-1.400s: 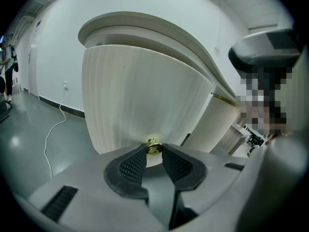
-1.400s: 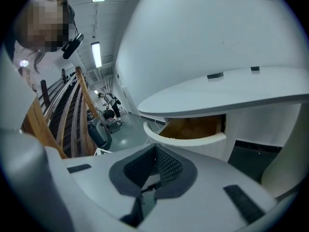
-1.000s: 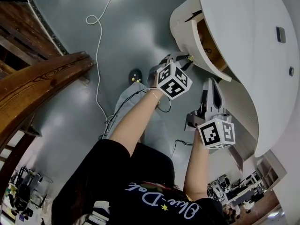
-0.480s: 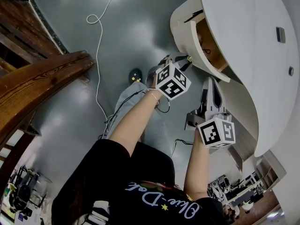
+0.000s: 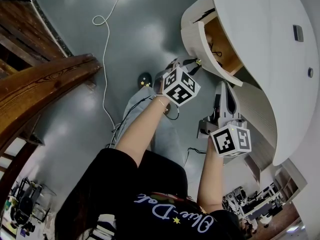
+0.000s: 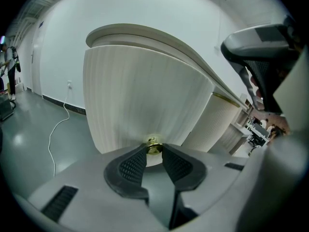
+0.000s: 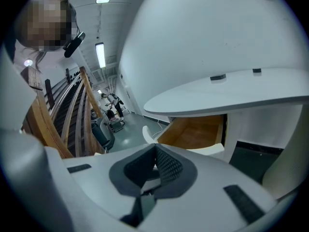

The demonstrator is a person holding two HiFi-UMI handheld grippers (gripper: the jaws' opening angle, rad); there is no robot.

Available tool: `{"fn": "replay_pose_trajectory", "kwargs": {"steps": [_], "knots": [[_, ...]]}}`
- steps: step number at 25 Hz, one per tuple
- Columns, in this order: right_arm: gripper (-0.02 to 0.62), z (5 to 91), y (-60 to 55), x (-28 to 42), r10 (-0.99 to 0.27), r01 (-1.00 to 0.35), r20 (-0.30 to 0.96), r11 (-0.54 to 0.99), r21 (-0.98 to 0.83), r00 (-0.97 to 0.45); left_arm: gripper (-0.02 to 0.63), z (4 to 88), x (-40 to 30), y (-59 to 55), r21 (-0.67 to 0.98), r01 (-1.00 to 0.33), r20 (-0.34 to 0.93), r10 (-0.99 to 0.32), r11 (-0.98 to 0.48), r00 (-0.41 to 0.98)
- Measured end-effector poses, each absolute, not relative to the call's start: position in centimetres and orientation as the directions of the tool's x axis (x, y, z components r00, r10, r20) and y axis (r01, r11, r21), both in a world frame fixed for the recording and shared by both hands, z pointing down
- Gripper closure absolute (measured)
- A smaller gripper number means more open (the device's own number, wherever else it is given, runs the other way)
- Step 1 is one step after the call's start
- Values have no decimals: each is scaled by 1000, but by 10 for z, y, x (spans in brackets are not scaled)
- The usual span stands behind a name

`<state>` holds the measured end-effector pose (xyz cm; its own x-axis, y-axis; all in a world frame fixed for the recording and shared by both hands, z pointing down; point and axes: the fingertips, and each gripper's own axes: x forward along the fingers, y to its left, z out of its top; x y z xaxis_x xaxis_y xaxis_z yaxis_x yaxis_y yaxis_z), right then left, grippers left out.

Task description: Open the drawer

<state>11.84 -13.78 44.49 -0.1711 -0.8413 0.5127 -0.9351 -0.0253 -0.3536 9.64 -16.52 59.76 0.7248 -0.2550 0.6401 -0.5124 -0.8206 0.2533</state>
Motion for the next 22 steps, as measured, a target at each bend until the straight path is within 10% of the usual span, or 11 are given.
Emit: {"fn": "replay_pose_trajectory", "kwargs": {"steps": [22], "knots": [[597, 439, -112, 117, -847, -933, 498, -9, -360, -184, 508, 597, 78, -147, 262, -564, 649, -290, -783, 704]]}}
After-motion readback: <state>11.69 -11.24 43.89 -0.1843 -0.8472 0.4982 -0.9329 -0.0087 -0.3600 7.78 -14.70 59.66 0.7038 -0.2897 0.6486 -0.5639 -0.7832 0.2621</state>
